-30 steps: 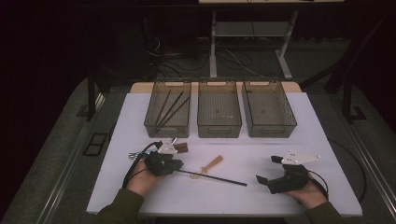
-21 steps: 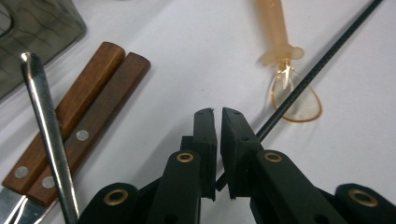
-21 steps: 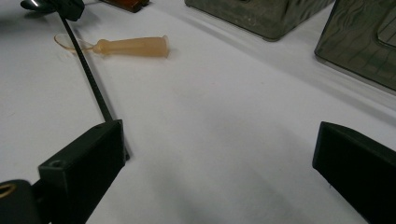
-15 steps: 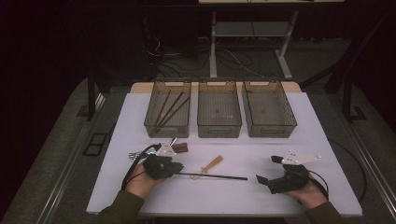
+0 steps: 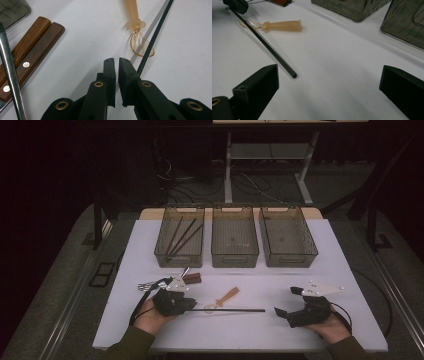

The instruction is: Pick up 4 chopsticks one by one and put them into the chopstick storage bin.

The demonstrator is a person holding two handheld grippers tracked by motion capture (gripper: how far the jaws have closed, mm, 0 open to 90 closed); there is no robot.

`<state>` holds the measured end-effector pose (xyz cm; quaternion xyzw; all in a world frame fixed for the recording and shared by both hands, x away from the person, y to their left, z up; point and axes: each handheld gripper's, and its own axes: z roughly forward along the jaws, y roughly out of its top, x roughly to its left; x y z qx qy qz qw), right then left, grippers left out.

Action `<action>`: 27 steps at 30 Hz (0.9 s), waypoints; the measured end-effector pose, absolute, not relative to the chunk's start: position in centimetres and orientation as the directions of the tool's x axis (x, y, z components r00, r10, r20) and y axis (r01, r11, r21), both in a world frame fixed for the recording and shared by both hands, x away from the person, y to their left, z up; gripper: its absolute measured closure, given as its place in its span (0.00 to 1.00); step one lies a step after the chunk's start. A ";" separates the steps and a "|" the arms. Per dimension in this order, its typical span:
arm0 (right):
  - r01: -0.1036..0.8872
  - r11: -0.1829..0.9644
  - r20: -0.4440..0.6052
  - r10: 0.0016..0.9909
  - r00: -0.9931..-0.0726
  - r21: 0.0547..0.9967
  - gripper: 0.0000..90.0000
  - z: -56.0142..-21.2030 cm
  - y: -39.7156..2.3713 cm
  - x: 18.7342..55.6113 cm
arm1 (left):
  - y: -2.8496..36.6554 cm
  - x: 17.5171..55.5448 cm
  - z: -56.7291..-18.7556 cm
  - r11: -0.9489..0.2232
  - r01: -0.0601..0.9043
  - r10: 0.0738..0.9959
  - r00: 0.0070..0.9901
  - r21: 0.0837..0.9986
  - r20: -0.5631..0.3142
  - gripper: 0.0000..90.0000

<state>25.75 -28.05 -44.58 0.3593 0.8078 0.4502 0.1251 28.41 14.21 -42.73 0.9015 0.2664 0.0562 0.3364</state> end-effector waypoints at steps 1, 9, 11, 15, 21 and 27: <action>0.468 0.336 0.122 0.693 -0.710 0.817 0.02 -44.6 -28.0 25.7 | 14.2 28.4 -42.7 -0.631 0.444 0.519 0.851 0.636 -0.080 0.93; 0.473 0.333 0.127 0.695 -0.708 0.815 0.02 -44.5 -28.1 25.7 | 14.1 28.0 -42.8 -0.636 0.447 0.516 0.853 0.630 -0.084 0.93; 0.473 0.334 0.126 0.695 -0.708 0.815 0.02 -44.5 -28.1 25.7 | 14.1 28.0 -42.8 -0.637 0.443 0.513 0.854 0.631 -0.082 0.93; 0.473 0.334 0.126 0.695 -0.708 0.815 0.02 -44.5 -28.1 25.7 | 14.0 27.8 -42.9 -0.637 0.449 0.515 0.853 0.626 -0.087 0.93; 0.473 0.334 0.127 0.695 -0.708 0.815 0.02 -44.5 -28.1 25.7 | 14.0 27.8 -42.9 -0.639 0.447 0.514 0.854 0.626 -0.085 0.93; 0.474 0.334 0.127 0.694 -0.708 0.815 0.02 -44.5 -28.1 25.7 | 14.2 27.8 -42.7 -0.626 0.438 0.514 0.854 0.645 -0.081 0.86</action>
